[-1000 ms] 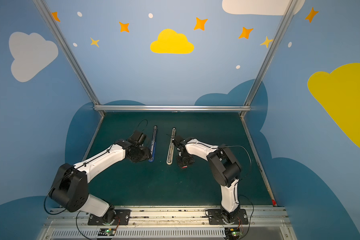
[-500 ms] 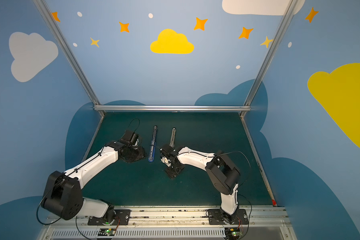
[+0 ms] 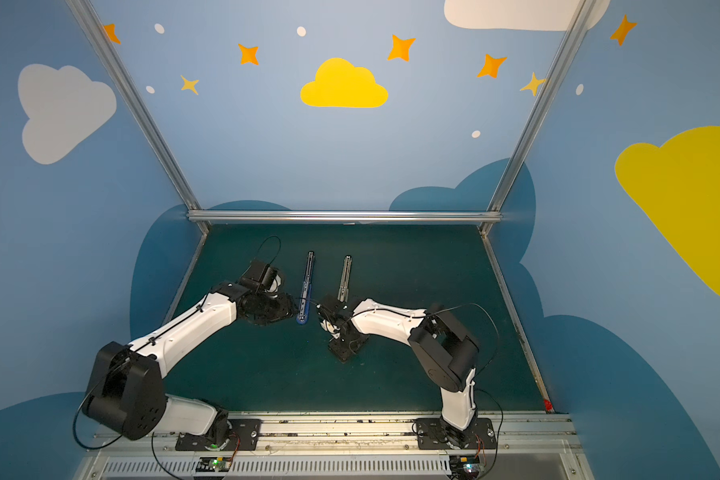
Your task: Load the staples into the stapler
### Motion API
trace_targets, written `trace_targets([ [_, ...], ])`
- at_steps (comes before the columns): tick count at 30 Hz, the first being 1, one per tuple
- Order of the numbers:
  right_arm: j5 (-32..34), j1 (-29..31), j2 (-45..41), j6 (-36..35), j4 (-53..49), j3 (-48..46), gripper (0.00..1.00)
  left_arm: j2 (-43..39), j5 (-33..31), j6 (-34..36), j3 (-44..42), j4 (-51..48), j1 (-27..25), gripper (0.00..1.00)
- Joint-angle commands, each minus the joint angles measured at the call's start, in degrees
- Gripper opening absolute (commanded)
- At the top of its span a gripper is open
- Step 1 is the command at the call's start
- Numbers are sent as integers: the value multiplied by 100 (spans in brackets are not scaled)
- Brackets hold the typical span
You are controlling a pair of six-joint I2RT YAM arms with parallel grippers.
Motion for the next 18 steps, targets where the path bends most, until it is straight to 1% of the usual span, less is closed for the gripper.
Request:
trace_targets([
  [1,329,2,97,248,-47,7,63,-6,242,45,3,98,-43,65],
  [5,676,-268,100,445,-202,-75,62,37,547,172,50,220,-146,65],
  [8,901,-635,-91,721,-198,-291,62,118,798,410,192,297,-332,66],
  [10,686,-879,-331,787,-67,-487,61,213,908,650,351,303,-527,66],
  [14,362,-1248,-922,947,284,-901,63,530,977,1359,785,158,-1030,67],
  [18,45,-1644,-1391,1120,544,-1272,62,941,889,2093,1087,-19,-1494,67],
])
